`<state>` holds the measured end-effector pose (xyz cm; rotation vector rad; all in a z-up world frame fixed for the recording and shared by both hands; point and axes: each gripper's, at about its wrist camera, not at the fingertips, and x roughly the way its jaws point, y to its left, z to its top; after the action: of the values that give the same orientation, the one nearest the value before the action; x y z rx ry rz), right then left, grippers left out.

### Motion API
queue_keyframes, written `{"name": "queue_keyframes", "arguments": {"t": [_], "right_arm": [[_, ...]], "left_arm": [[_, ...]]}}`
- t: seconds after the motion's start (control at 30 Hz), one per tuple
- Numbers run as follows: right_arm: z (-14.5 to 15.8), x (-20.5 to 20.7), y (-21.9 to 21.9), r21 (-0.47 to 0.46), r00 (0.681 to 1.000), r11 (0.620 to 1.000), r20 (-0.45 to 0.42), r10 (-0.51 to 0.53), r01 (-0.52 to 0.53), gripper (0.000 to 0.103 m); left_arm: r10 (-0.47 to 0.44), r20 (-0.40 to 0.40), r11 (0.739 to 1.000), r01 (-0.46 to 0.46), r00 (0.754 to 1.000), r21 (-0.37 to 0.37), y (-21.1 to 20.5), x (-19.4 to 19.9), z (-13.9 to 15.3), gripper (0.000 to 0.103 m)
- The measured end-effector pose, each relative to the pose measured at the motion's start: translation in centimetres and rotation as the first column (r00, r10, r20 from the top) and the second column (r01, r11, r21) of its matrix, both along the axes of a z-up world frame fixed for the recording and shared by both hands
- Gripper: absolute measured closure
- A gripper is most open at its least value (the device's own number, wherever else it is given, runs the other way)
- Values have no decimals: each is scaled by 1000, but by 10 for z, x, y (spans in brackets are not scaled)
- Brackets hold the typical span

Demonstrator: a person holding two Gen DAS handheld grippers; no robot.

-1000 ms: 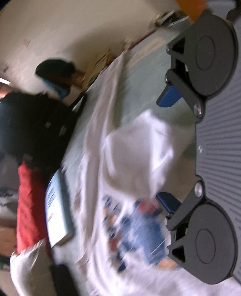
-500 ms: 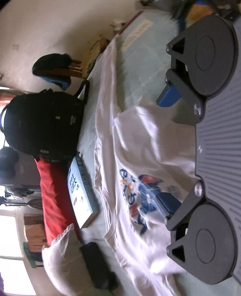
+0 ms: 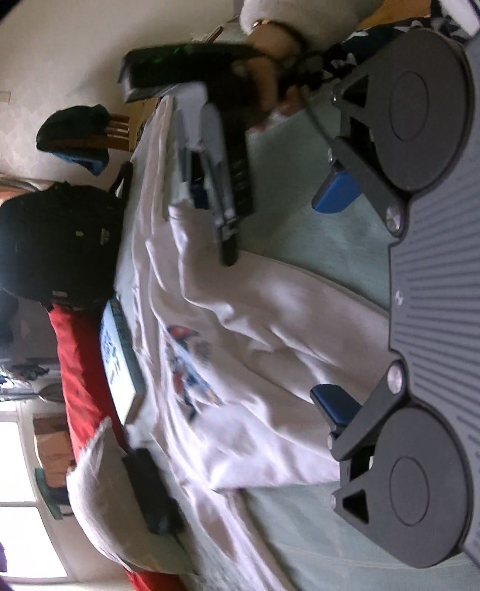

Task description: Fold clothes

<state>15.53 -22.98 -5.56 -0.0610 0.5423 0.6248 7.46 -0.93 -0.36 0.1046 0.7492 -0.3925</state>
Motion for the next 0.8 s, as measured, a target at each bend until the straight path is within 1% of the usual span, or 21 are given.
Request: {"name": "queue_keyframes", "arguments": {"t": [0.03,0.1,0.13,0.17,0.2,0.27,0.4,0.53,0.7,0.8], "right_arm": [[0,2,4,-6,1000,1000,12,1,0,38],[0,2,10,-31,1000,1000,21,2,-1,55],[0,2,13,-50,1000,999,9,-5,5,73],[-1,2,14,-68,1000,998,-4,-17,16,86],[0,0,12,-70,1000,997,-20,-24,23,88],[4,-7,3,-36,997,999,-66,-27,25,94],[15,-27,-26,63,985,997,-169,-38,50,94],[24,-49,-58,180,964,979,-264,-43,93,94],[29,-71,-83,285,942,949,-333,-36,137,94],[30,-77,-94,326,930,931,-366,-35,163,94]], "left_arm": [[9,-3,1000,-9,1000,-7,4,-2,-1,4],[25,-6,1000,-25,1000,-16,10,-5,-2,4],[30,-6,999,-30,1000,-18,13,-7,-2,4],[37,-5,999,-37,999,-18,15,-8,-2,4],[45,-2,999,-45,999,-16,16,-9,-2,4],[54,8,998,-54,999,-13,20,-13,0,4],[54,21,999,-53,998,-9,24,-21,2,4],[54,28,999,-54,998,10,26,-29,2,4],[32,36,997,-34,999,67,24,-43,-1,4],[31,48,995,-35,998,93,23,-52,1,4]]}}
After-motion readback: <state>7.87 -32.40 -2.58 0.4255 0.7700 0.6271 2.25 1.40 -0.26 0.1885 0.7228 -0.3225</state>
